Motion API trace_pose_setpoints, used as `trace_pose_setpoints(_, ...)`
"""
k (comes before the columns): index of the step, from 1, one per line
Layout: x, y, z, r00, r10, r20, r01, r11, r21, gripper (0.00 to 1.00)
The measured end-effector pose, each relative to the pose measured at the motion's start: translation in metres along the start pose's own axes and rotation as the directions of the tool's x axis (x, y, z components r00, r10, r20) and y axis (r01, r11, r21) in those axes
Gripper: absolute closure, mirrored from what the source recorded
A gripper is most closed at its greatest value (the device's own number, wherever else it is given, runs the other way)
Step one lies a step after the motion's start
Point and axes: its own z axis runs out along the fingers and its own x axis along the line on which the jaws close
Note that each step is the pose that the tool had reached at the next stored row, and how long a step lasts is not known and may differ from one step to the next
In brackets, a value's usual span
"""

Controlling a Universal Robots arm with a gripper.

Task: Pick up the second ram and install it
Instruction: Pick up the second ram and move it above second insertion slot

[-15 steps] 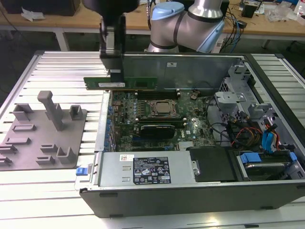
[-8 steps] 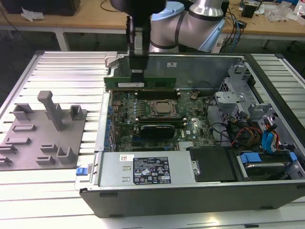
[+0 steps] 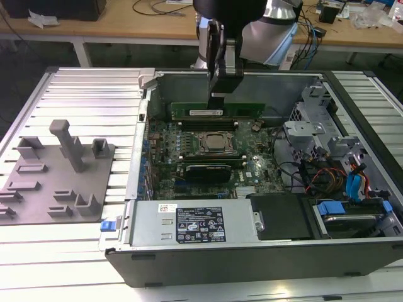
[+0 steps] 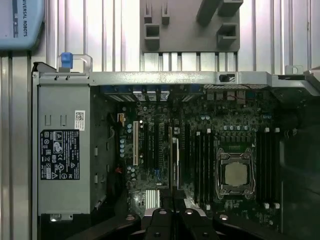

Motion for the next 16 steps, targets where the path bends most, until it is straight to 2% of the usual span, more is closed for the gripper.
trace_pose_setpoints(1, -0.0015, -0.0003, 0.0002, 1.0, 0.0, 0.0, 0.0, 1.0, 0.0, 0.91)
trace_pose_setpoints(3, -0.0107, -0.001, 0.0015, 1.0, 0.0, 0.0001, 0.0, 1.0, 0.0001, 0.91)
trace_pose_setpoints(5, -0.0168, -0.0026, 0.0043, 1.0, 0.0, 0.0001, 0.0, 1.0, 0.0, 0.91)
trace_pose_setpoints(12, -0.031, -0.0122, 0.0198, 1.0, 0.0, 0.0001, 0.0, 1.0, 0.0, 0.91)
trace_pose_setpoints(16, -0.0435, -0.0167, 0.0286, 1.0, 0.0, 0.0, 0.0, 1.0, -0.0002, 0.91)
